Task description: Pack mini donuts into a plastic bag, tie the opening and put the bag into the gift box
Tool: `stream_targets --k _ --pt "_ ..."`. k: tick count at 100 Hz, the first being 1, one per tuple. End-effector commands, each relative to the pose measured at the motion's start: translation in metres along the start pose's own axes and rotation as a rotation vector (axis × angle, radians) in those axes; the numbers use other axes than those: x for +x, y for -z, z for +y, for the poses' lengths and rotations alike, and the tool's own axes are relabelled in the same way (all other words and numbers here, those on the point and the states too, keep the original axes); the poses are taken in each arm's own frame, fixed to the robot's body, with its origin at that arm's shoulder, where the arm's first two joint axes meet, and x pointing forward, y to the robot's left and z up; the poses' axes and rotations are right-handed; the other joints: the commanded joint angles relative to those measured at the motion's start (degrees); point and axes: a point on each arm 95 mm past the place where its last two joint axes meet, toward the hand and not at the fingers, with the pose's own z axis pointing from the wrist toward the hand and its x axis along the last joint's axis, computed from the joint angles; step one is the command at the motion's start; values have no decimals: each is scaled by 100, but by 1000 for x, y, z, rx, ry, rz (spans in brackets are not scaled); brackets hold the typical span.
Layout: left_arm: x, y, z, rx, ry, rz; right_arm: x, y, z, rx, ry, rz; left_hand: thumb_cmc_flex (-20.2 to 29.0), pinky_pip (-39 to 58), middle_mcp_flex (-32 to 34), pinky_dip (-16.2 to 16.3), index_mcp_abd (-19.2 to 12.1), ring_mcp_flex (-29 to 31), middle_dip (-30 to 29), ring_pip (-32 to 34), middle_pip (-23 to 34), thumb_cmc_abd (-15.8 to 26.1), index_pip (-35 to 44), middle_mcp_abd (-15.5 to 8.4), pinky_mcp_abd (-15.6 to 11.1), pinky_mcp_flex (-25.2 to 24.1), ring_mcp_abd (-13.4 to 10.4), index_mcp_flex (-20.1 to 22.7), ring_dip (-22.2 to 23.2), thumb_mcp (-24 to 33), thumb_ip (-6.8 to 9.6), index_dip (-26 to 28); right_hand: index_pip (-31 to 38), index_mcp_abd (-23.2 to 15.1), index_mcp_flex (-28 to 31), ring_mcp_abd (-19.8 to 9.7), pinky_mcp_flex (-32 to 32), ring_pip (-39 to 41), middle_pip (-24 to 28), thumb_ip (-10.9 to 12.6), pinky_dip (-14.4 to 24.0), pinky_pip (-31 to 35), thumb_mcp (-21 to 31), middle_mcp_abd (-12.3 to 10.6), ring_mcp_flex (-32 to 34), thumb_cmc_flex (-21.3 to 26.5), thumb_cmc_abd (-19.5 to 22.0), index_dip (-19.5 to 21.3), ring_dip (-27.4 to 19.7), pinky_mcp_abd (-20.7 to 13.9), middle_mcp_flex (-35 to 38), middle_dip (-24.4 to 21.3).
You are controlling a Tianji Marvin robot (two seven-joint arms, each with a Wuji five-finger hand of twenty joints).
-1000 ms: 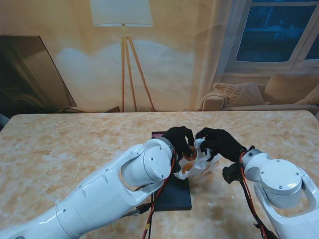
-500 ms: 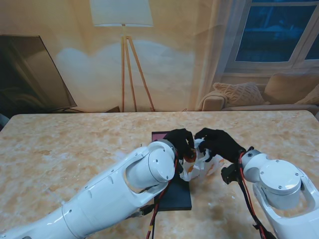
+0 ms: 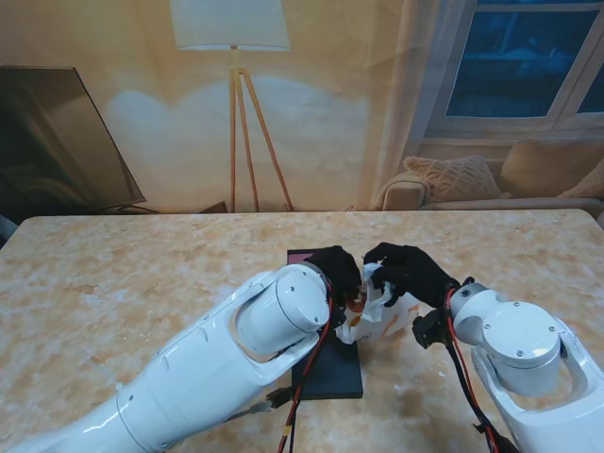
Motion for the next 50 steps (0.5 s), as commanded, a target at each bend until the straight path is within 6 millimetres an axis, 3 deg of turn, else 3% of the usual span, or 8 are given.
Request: stream_targets --k 1,10,15,19,38,50 --pt "5 3 0 -19 7 9 1 -2 -7 22 -19 -2 -43 194 -113 -116 13 246 -80 -72 98 -208 -84 90 -449 383 -84 122 -167 176 -83 102 243 30 20 -224 58 -30 54 -8 -49 32 25 -244 162 77 182 -31 -135 -41 94 -78" --pt "3 4 -2 -16 9 11 3 -3 -8 21 -31 -1 25 400 -41 -217 -43 305 -45 -80 120 -294 -10 66 -1060 1005 -11 151 -345 194 -95 158 250 32 8 -232 60 -33 57 -7 -54 30 25 -231 162 78 188 -30 -138 -41 81 -80" --pt "2 4 -3 -13 15 14 4 -4 -8 19 -32 0 51 603 -2 -194 -82 344 15 -80 99 -305 65 55 -1446 1115 -18 144 -482 158 -91 161 258 27 4 -231 60 -34 64 -8 -58 27 24 -238 161 77 186 -26 -139 -40 78 -80" --pt "2 5 -4 -8 21 18 4 -5 -8 17 -34 -1 52 608 36 -216 -117 363 51 -99 107 -319 125 26 -1554 1121 -38 141 -562 143 -94 178 263 32 1 -231 61 -34 66 -7 -61 27 26 -235 160 79 191 -26 -140 -37 76 -83" --pt "3 6 -4 -17 55 37 6 -5 -10 18 -62 -4 188 54 104 -758 -193 294 213 -395 -16 -252 355 -19 -1377 1009 -78 74 -970 37 -64 94 274 28 -3 -235 53 -35 83 -7 -75 24 22 -242 154 78 198 -30 -142 -54 74 -89" --pt "1 6 0 -61 143 43 6 -5 -11 22 -76 -8 313 -543 -179 -1271 -126 7 89 -822 -143 -32 151 18 -1015 858 118 -2 -1077 -41 1 53 278 22 -2 -243 66 -32 86 -5 -80 31 20 -240 159 77 195 -34 -143 -45 69 -95"
